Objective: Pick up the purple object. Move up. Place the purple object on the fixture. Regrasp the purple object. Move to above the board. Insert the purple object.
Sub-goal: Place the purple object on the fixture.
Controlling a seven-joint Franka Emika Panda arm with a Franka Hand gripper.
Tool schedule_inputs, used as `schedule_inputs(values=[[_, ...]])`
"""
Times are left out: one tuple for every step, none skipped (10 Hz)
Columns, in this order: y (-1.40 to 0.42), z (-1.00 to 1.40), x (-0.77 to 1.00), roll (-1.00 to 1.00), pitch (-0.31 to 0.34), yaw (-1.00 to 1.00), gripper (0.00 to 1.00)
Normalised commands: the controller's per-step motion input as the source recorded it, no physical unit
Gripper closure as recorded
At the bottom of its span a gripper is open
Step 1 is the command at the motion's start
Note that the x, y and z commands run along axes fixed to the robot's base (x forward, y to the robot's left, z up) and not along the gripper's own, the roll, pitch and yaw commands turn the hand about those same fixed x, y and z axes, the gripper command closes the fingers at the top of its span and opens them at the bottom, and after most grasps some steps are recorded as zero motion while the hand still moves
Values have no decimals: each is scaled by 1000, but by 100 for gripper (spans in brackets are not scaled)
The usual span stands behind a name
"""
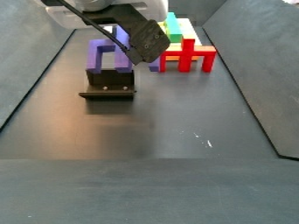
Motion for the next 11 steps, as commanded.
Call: schedule_inputs(values=[[11, -94, 3, -374, 0, 0, 100], [0, -17, 0, -37, -43, 0, 100], [-94, -229, 126, 0, -206, 0, 100], [0, -260, 354, -220, -446, 126, 100], [0, -266, 491, -271, -469, 237, 100], [0, -189, 411, -151, -314, 497, 100], [0, -80, 260, -6, -277, 703, 100], [31, -46, 143, -20, -60, 666, 100], [31, -114, 34, -120, 0, 314, 100], [6, -177, 0, -60, -83, 71, 100], [31, -231, 0, -20, -71, -26, 100]])
